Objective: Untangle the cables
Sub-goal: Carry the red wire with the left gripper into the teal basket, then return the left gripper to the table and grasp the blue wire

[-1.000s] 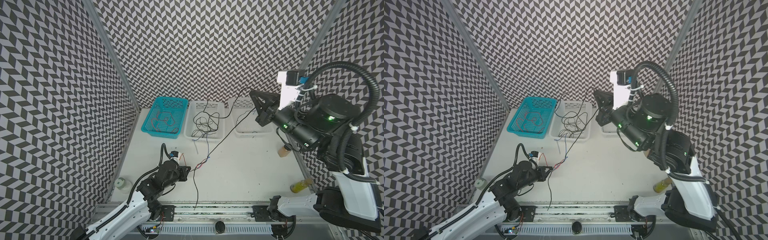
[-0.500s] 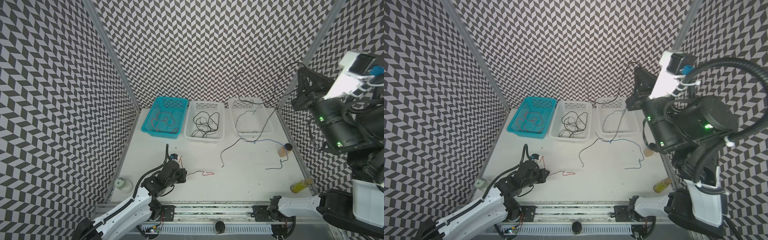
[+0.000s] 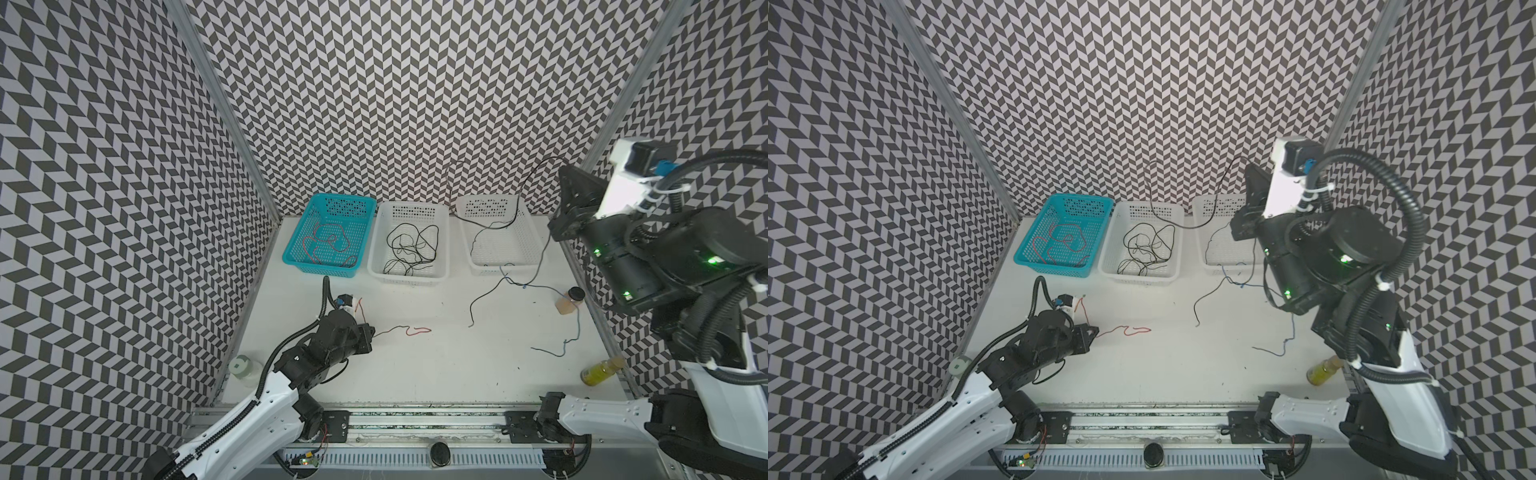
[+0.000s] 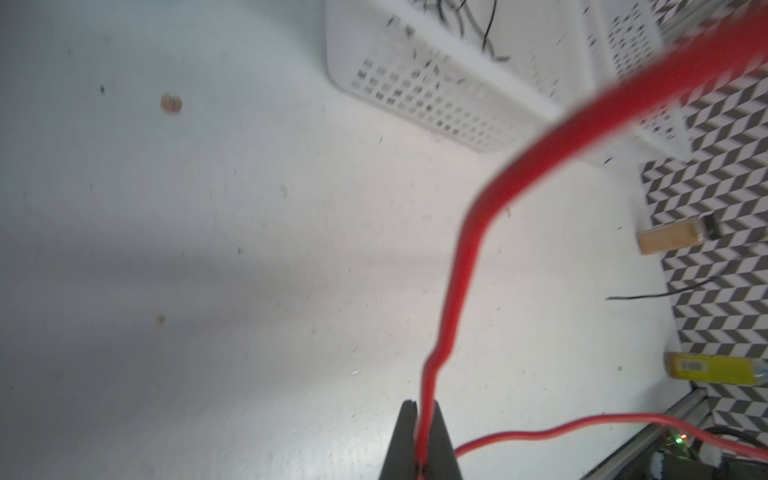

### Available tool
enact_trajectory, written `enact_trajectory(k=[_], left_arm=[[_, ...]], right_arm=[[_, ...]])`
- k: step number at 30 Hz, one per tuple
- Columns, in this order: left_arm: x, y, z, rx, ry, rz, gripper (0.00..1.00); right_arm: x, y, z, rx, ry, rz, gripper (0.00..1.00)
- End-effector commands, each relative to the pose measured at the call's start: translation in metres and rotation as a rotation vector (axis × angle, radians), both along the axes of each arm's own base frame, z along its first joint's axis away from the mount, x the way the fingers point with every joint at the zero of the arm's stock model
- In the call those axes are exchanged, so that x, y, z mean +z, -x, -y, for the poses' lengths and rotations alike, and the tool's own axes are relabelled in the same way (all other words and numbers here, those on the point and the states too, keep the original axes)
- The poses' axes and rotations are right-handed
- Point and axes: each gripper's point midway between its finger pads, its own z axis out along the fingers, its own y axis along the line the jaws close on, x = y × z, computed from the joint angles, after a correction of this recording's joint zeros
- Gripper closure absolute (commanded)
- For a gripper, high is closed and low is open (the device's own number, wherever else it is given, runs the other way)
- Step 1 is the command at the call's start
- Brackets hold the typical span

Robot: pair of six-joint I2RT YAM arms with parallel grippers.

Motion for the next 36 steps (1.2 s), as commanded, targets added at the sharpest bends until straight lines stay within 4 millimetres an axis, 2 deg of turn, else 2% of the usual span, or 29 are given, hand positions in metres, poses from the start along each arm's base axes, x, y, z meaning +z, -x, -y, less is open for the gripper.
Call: enact_trajectory(k=[1, 6, 9, 11, 13, 17, 21, 24, 26, 30, 33, 36], left_arm=[[0.042, -0.019, -0.005, 0.034, -0.013, 0.074, 1.0], [0.096, -0.066, -0.032, 0.127, 0.041, 0.132, 1.0], [0.115, -0.104, -0.051, 0.174, 0.047, 0.122, 1.0], [0.119, -0.135, -0.069, 0.23, 0.055, 0.108, 1.0], [0.114, -0.165, -0.094, 0.295, 0.097, 0.064, 1.0], [0.087, -0.219, -0.135, 0.427, 0.187, -0.016, 1.0], [0.08, -0.26, -0.144, 0.464, 0.14, -0.056, 1.0], [0.057, -0.285, -0.148, 0.463, 0.084, -0.141, 1.0], [0.047, -0.294, -0.148, 0.464, 0.082, -0.173, 1.0], [0.03, -0.302, -0.163, 0.521, 0.04, -0.205, 0.9], [0.016, -0.304, -0.169, 0.54, 0.031, -0.245, 0.89], [0.012, -0.3, -0.182, 0.596, 0.003, -0.246, 0.88]], right_arm=[[-0.001, 0.009, 0.012, 0.013, -0.103, 0.027, 1.0], [-0.032, 0.007, -0.004, 0.092, -0.115, -0.013, 1.0], [-0.043, 0.007, -0.01, 0.132, -0.131, -0.034, 1.0], [-0.047, 0.008, -0.015, 0.16, -0.142, -0.044, 1.0], [-0.05, 0.009, -0.02, 0.193, -0.155, -0.054, 1.0], [-0.052, 0.012, -0.032, 0.266, -0.177, -0.066, 1.0], [-0.054, 0.014, -0.04, 0.31, -0.176, -0.078, 1.0], [-0.055, 0.015, -0.044, 0.329, -0.175, -0.085, 1.0], [-0.056, 0.016, -0.044, 0.34, -0.178, -0.087, 1.0], [-0.059, 0.018, -0.049, 0.372, -0.182, -0.095, 1.0], [-0.061, 0.019, -0.053, 0.391, -0.182, -0.103, 1.0], [-0.062, 0.018, -0.055, 0.397, -0.182, -0.109, 1.0]])
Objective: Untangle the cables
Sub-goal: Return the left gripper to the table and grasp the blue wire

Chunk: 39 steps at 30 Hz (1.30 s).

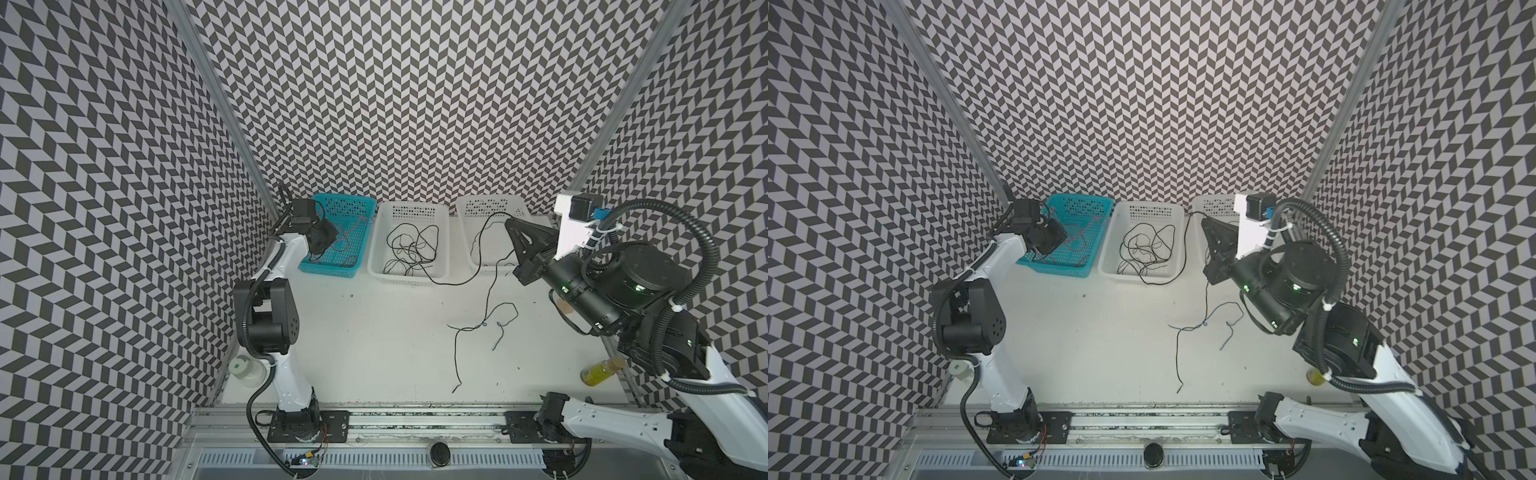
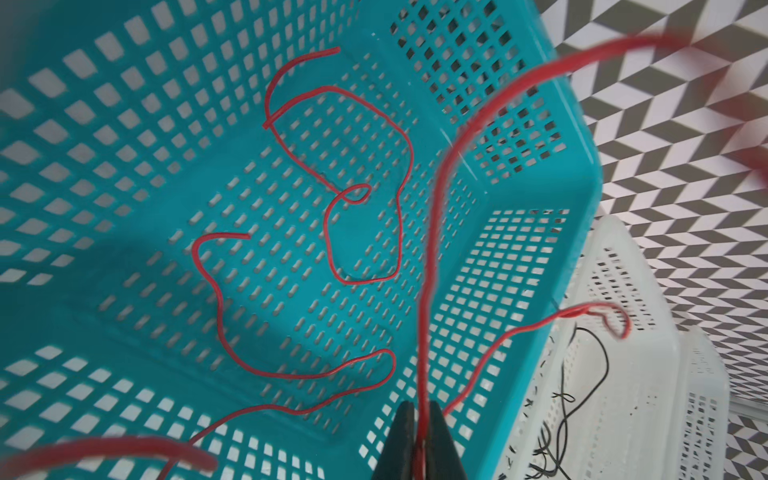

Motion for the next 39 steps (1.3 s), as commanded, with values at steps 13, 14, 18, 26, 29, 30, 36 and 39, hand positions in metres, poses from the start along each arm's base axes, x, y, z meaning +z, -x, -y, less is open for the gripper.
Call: enact_trajectory(k=[13, 14, 18, 26, 29, 30, 36, 39], left_arm=[[0.025, 0.013, -0.045, 0.2, -0.046, 0.037, 0.84], [0.027, 0.013, -0.047, 0.203, -0.045, 0.036, 0.84], [0.044, 0.014, -0.048, 0.2, -0.04, 0.072, 0.78], [0.111, 0.04, 0.007, 0.051, -0.014, 0.269, 0.51], [0.137, 0.069, 0.047, -0.06, 0.031, 0.405, 0.41], [0.143, 0.081, 0.065, -0.124, 0.052, 0.45, 0.4], [0.132, 0.166, 0.161, -0.452, 0.063, 0.565, 0.37], [0.126, 0.209, 0.187, -0.561, 0.138, 0.634, 0.36]], right_arm=[[-0.001, 0.001, -0.009, 0.045, -0.036, -0.012, 1.0], [-0.001, 0.001, -0.009, 0.046, -0.036, -0.013, 1.0], [-0.002, 0.0, -0.011, 0.05, -0.031, -0.019, 1.0], [-0.002, -0.005, -0.019, 0.058, -0.015, -0.022, 1.0], [0.005, -0.006, -0.018, 0.042, -0.009, -0.008, 1.0], [0.007, -0.007, -0.017, 0.034, -0.003, -0.005, 1.0], [0.02, -0.006, -0.016, 0.033, -0.002, 0.016, 1.0], [0.024, -0.007, -0.015, 0.021, 0.001, 0.024, 1.0]])
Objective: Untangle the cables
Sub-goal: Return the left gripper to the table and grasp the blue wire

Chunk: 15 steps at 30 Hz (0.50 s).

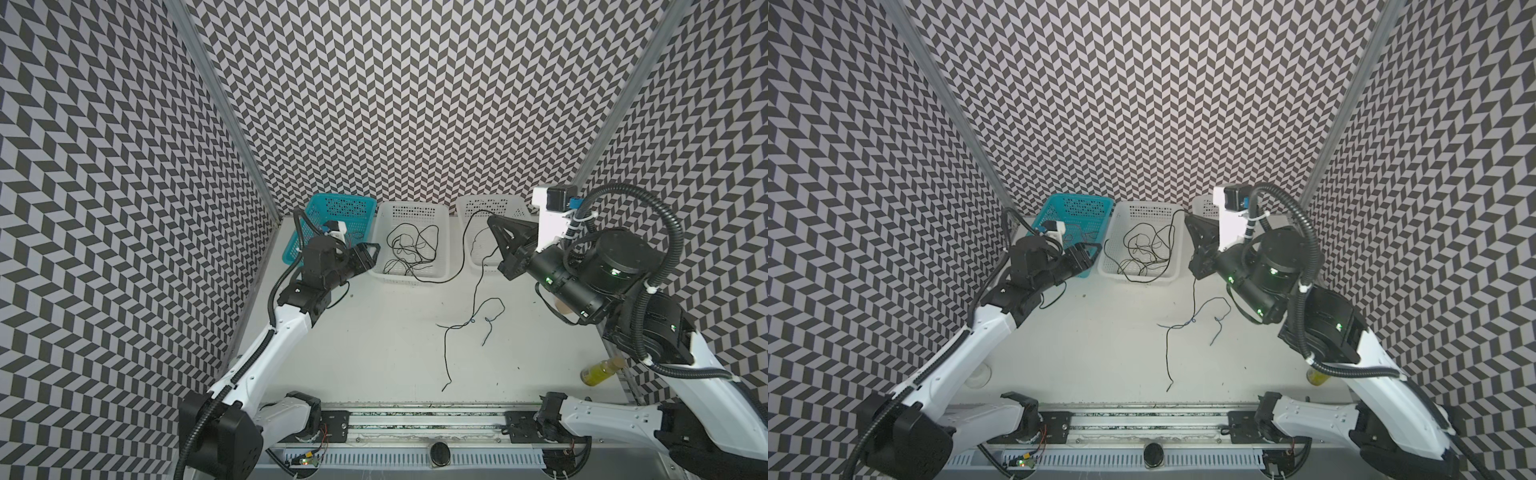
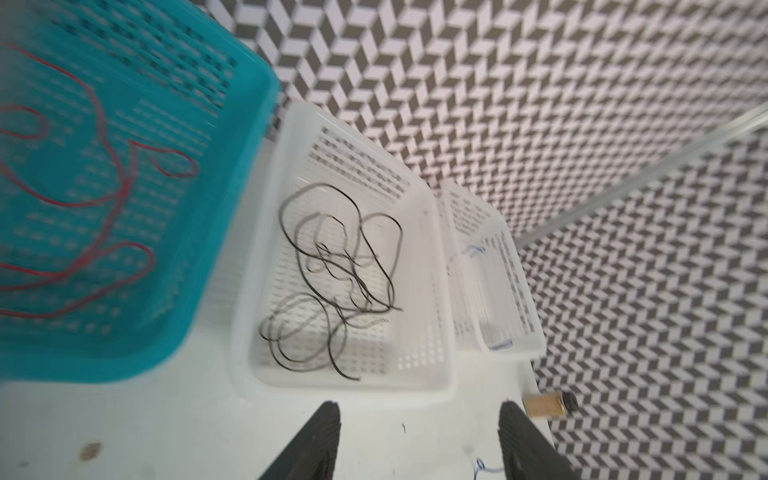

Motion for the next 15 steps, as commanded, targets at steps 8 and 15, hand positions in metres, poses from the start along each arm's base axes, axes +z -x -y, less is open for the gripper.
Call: enact_trajectory(k=[8, 15], left_arm=[[-0.02, 0.129, 0.094, -0.456, 0.053, 0.213, 0.32], [-0.036, 0.174, 0.139, -0.707, 0.103, 0.226, 0.3]], right_arm=[[0.032, 0.003, 0.005, -0.008, -0.037, 0.06, 1.0], [0.036, 0.002, 0.001, 0.007, -0.052, 0.055, 1.0]])
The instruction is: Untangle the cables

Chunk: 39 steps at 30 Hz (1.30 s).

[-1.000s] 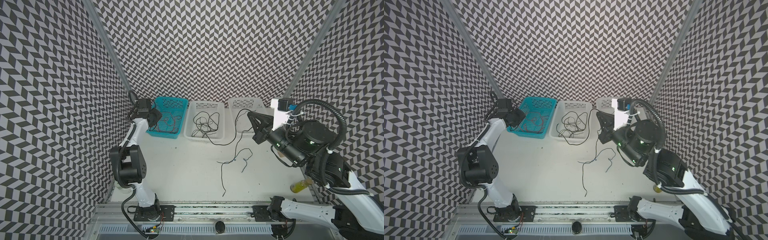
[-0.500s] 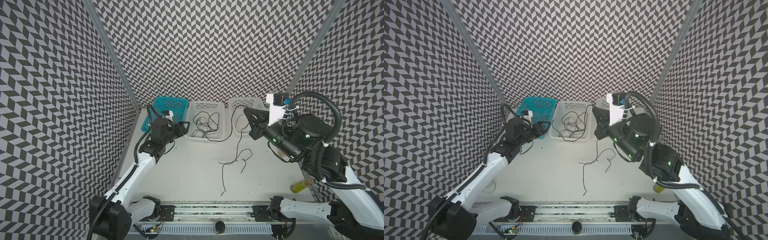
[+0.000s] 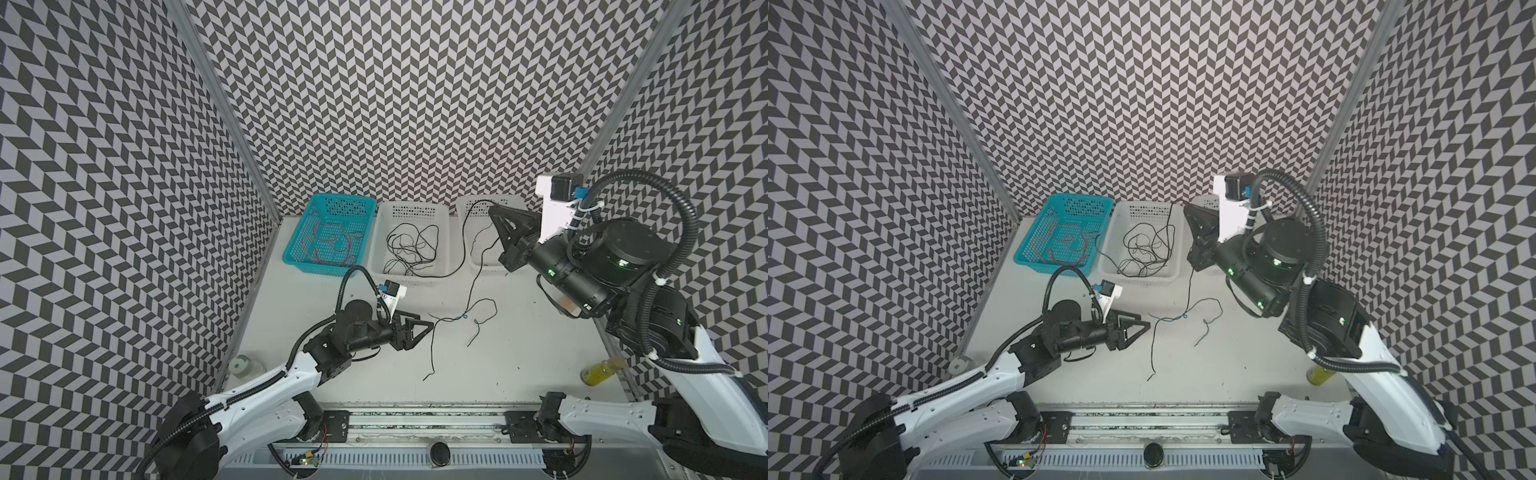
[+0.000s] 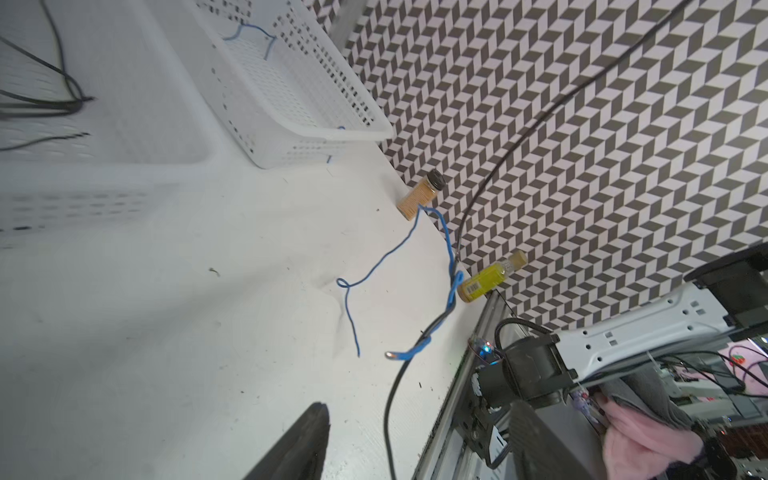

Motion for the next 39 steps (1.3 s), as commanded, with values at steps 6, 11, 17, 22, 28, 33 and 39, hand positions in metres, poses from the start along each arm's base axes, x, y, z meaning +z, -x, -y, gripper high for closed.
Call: enact_trajectory(k=[6, 11, 17, 22, 28, 33, 39], left_arm=[[0.003, 0.029, 0.024, -0.158, 0.032, 0.083, 0.3], [-0.019, 0.033, 0.033, -0.174, -0.023, 0.058, 0.33], [-0.039, 0.026, 0.031, -0.127, -0.141, 0.074, 0.34], [-0.038, 0.016, 0.026, -0.067, -0.176, 0.122, 0.33], [-0.031, 0.009, 0.026, -0.033, -0.169, 0.149, 0.32], [-0.033, 0.008, 0.034, -0.055, -0.159, 0.14, 0.37], [-0.04, 0.008, 0.035, -0.064, -0.17, 0.12, 0.68]], right_arm=[[0.026, 0.007, 0.008, 0.008, -0.067, 0.044, 1.0], [0.033, 0.01, 0.008, 0.023, -0.083, 0.053, 1.0], [0.038, 0.014, 0.009, 0.035, -0.09, 0.058, 1.0], [0.037, 0.014, 0.009, 0.042, -0.087, 0.055, 1.0], [0.035, 0.014, 0.004, 0.057, -0.089, 0.046, 1.0], [0.033, 0.017, -0.002, 0.1, -0.103, 0.035, 1.0], [0.038, 0.02, 0.001, 0.102, -0.116, 0.039, 1.0]])
